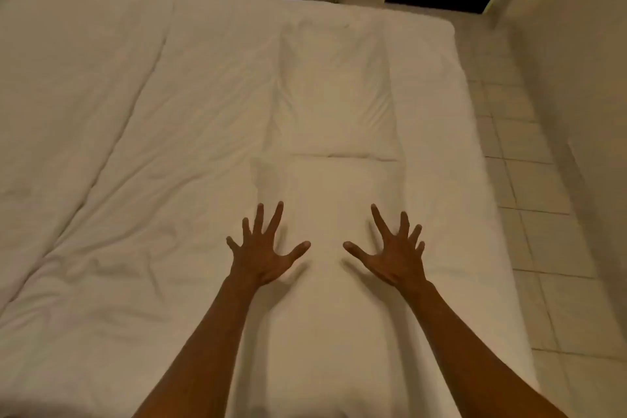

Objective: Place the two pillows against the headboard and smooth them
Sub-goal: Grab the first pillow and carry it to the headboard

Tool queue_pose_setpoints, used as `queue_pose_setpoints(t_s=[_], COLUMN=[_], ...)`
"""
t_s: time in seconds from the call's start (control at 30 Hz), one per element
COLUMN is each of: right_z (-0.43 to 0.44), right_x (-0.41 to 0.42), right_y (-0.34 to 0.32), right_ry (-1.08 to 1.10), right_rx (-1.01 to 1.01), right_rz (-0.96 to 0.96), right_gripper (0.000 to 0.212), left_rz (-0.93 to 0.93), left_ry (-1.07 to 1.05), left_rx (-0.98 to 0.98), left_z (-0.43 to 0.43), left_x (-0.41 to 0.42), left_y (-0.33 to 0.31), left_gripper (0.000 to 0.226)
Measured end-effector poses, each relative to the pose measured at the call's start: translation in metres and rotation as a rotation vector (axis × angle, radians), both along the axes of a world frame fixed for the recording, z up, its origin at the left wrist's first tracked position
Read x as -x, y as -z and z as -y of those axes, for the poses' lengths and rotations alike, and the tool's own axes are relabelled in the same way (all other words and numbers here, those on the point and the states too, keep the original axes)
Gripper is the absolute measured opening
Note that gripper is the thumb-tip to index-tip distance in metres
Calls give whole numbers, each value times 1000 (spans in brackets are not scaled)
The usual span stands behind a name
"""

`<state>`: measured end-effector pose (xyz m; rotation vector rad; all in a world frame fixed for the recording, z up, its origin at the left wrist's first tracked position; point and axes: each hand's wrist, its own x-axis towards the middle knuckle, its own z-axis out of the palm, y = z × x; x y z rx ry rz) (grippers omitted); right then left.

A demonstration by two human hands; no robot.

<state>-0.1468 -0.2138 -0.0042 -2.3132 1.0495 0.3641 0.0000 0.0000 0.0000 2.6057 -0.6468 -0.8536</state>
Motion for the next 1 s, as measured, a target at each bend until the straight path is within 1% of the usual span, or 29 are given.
queue_pose_setpoints(t_s=[0.07, 0.17, 0.27, 0.33, 0.4, 0.5, 0.57, 0.63, 0.7, 0.77, 0.83, 0.87, 0.93, 1.0], right_z=[1, 4, 7, 8, 10, 10, 10, 13, 15, 17, 18, 18, 19, 18], right_x=[-11, -16, -12, -11, -11, -10, -12, -18, -22, -26, -32, -36, -43, -47], right_y=[35, 92, 139, 146, 138, 123, 129, 145, 166, 186, 203, 210, 217, 217], right_ry=[-93, -224, -291, -327, -380, -519, -558, -577, -581, -575, -569, -571, -574, -555], right_rx=[45, 50, 73, 94, 133, 152, 137, 164, 235, 326, 416, 468, 550, 556], right_rz=[34, 60, 68, 82, 106, 153, 148, 110, 87, 93, 134, 153, 186, 208], right_gripper=[113, 123, 133, 136, 136, 134, 134, 132, 124, 108, 88, 78, 66, 61], left_rz=[92, 172, 253, 287, 302, 261, 246, 296, 370, 437, 527, 572, 635, 665], left_ry=[112, 329, 349, 345, 373, 459, 494, 507, 479, 452, 452, 454, 452, 456], left_rx=[64, 82, 92, 121, 160, 175, 146, 103, 62, 63, 116, 139, 155, 147], left_z=[12, 17, 19, 24, 26, 22, 25, 31, 35, 38, 43, 46, 52, 55], left_x=[-5, -8, -6, -6, -13, -22, -22, -19, -18, -20, -22, -23, -24, -21], left_y=[36, 101, 152, 163, 162, 152, 155, 167, 183, 199, 213, 219, 225, 221], left_gripper=[107, 124, 134, 137, 140, 146, 148, 142, 128, 105, 77, 67, 59, 57])
